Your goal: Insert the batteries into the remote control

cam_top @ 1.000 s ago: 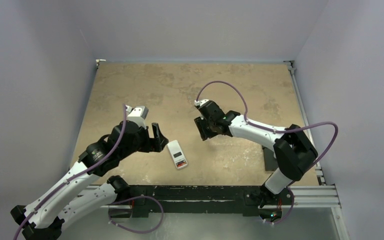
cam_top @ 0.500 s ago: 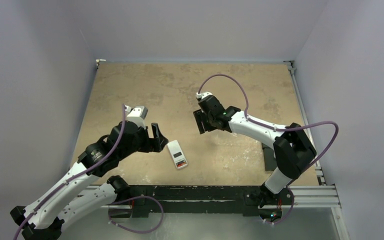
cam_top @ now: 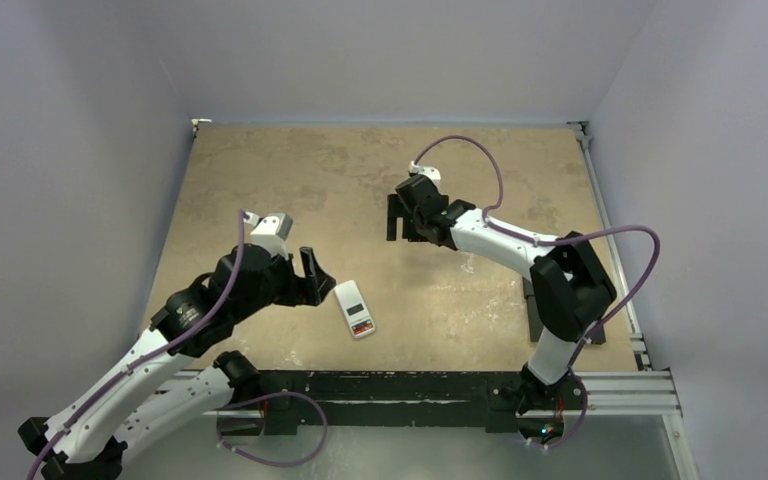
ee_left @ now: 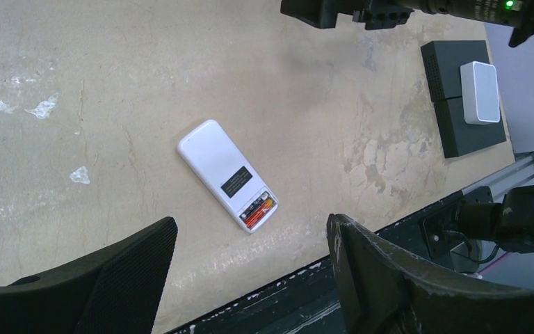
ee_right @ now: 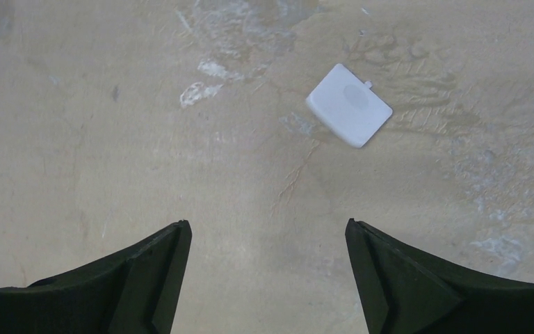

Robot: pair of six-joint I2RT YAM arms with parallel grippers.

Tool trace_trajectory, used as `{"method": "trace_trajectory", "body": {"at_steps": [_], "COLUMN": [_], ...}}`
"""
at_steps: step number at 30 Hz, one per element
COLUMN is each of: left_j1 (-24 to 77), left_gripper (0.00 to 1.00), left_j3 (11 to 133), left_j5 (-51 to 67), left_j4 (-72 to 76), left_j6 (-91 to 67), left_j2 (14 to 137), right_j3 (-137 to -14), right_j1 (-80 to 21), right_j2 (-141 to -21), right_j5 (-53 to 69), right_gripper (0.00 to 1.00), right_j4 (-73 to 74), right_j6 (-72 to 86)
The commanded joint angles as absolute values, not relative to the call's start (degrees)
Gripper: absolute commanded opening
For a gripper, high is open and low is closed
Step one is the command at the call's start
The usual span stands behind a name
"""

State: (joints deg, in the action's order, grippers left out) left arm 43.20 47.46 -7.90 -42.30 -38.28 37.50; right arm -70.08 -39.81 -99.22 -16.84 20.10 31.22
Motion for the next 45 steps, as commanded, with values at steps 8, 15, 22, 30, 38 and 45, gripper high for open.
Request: {"method": "trace_trajectory", "body": {"at_steps": [8,15,22,30,38,45], "left_j1": [43.39,43.39,43.36,43.37,43.35,43.35], "left_gripper": [0.8,0.8,0.8,0.8,0.8,0.8], "left_j3": [47.29,47.12,47.11,47.03,47.02,46.95], "left_j5": [-5.32,-4.36,-3.73,-3.0,-2.8,-2.75], "left_j4": [-39.85,-39.47,-39.23,-39.01,-38.86,-38.86], "left_j6": [-36.52,-36.13,-35.81,-35.53,-35.55,-35.5], "left_j2": [35.88,35.13,34.8,34.89,34.98,35.07], "right_j3": [-75.25,-80.36,-80.61,-81.96,-83.04,-85.08], "right_j1": [-36.91,-35.79,-35.1,-34.46,-33.67,-33.13], "right_j2": [-104.54,-109.83,-110.74,-113.36,-114.8,-117.24], "right_j5": [-23.63,-26.01,-27.95,-28.13,-28.61,-28.48], "right_gripper": [0.99,0.99,0.98,0.97,0.95,0.91], "right_j4": [19.18,23.54,24.45,25.76,26.67,27.72], "right_j6": [50.89,58.89,62.64,62.75,62.64,62.75]}}
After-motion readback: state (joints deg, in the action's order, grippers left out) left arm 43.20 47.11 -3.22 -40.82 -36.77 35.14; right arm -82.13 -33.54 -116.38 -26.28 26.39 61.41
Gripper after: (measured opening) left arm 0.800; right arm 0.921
